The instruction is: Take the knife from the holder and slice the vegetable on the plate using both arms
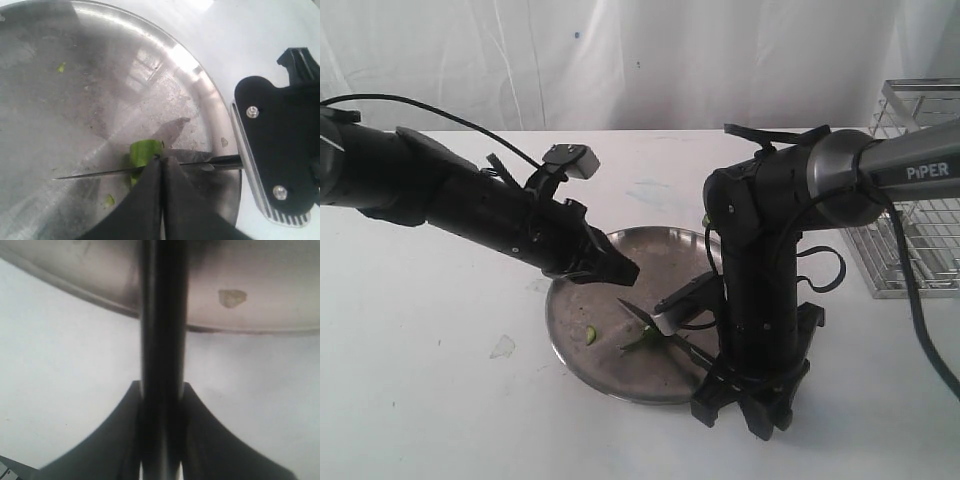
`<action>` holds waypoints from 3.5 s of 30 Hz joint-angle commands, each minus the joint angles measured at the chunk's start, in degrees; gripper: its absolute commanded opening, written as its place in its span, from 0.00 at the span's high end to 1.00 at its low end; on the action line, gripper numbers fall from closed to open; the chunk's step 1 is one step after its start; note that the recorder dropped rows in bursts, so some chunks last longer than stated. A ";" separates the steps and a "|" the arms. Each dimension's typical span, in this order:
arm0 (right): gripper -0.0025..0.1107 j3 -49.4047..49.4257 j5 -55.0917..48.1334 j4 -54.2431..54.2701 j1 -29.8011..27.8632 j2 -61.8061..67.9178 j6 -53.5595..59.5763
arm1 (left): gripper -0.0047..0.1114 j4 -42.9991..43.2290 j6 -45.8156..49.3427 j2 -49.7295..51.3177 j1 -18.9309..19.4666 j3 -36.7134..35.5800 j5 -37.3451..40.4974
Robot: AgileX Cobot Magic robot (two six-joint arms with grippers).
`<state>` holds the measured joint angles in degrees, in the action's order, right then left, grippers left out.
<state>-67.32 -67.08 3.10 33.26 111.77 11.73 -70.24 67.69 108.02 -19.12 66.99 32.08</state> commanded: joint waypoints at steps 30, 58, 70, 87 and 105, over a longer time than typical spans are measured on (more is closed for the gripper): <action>0.98 0.06 0.70 0.09 -0.13 -0.35 -0.15 | 0.96 -11.73 18.77 7.42 -5.00 -0.12 -12.97; 0.98 0.06 3.17 -8.01 -0.13 -0.24 -5.47 | 0.96 -2.20 5.58 11.55 -5.00 -0.81 -8.64; 0.98 0.06 4.32 -7.80 -0.13 -0.24 -5.46 | 0.96 -2.03 5.93 3.99 -5.00 3.25 -10.45; 0.98 0.06 4.21 -7.69 -0.13 -0.24 -5.46 | 0.96 -9.29 8.88 7.71 -5.00 3.49 -10.42; 0.98 0.06 4.33 -7.71 -0.13 -0.24 -5.46 | 0.96 -12.06 13.17 10.01 -5.00 5.63 -12.81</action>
<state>-66.98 -62.76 -4.16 33.59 111.77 6.64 -81.14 80.52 118.26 -23.87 72.28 18.32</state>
